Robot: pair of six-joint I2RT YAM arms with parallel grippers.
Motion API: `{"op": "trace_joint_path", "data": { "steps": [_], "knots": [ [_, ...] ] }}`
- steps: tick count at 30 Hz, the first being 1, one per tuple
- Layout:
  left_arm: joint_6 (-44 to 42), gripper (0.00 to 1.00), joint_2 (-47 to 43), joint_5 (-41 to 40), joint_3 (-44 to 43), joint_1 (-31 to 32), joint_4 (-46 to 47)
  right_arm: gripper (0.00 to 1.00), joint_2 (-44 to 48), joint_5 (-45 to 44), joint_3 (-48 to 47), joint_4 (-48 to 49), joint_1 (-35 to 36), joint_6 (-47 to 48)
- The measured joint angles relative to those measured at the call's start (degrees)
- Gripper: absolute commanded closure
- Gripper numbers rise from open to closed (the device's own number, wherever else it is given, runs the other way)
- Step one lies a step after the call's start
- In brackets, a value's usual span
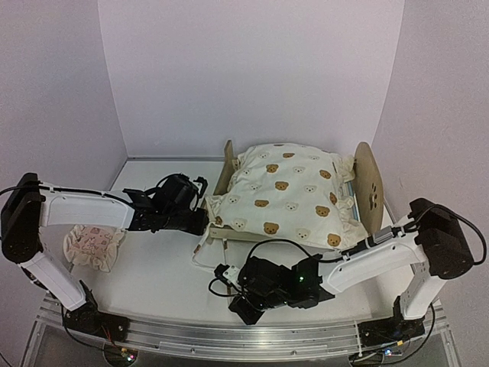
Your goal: Set up the pet bed
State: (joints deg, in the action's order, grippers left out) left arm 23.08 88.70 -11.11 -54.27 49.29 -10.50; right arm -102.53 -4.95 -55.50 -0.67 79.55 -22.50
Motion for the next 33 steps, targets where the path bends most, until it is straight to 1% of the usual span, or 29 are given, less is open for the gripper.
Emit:
{"op": "trace_joint_path", "data": {
  "steps": [2,6,10,20,22,26,29,33],
  "knots": [
    [-0.20,0.78,0.26,0.32,-0.16,-0.24,0.00,1.00,-0.63,0.24,-0.38,0.02,0.00,0.00],
    [0.01,0.65,0.25,1.01,-0.17,-0.65,-0.63,1.00,-0.67,0.35,-0.40,-0.26,0.11,-0.03],
    [0.91,0.56,-0.61,2.44,-0.09,-1.26,-2.50,1.00,-1.42,0.64,-1.20,-0.70,0.71,-0.14],
    [2.71,0.43,-6.53,4.56,1.36,-1.50,-7.10,0.99,-10.87,2.84,-12.86,-1.66,1.92,-0.79],
    [2.92,0.41,-7.56,4.59,2.07,-1.50,-7.37,0.89,-12.51,2.83,-14.68,-1.69,1.93,-1.06],
    [3.15,0.40,-9.31,4.61,3.37,-1.50,-7.80,0.72,-14.82,2.79,-16.49,-2.51,1.95,-1.87],
    [3.51,0.40,-10.46,4.62,3.97,-1.50,-8.28,0.63,-15.16,2.45,-16.51,-4.40,2.11,-1.74],
    [3.82,0.39,-11.19,4.59,4.47,-1.50,-8.66,0.43,-14.83,0.98,-16.48,-5.90,2.21,-1.00]
  ]
}}
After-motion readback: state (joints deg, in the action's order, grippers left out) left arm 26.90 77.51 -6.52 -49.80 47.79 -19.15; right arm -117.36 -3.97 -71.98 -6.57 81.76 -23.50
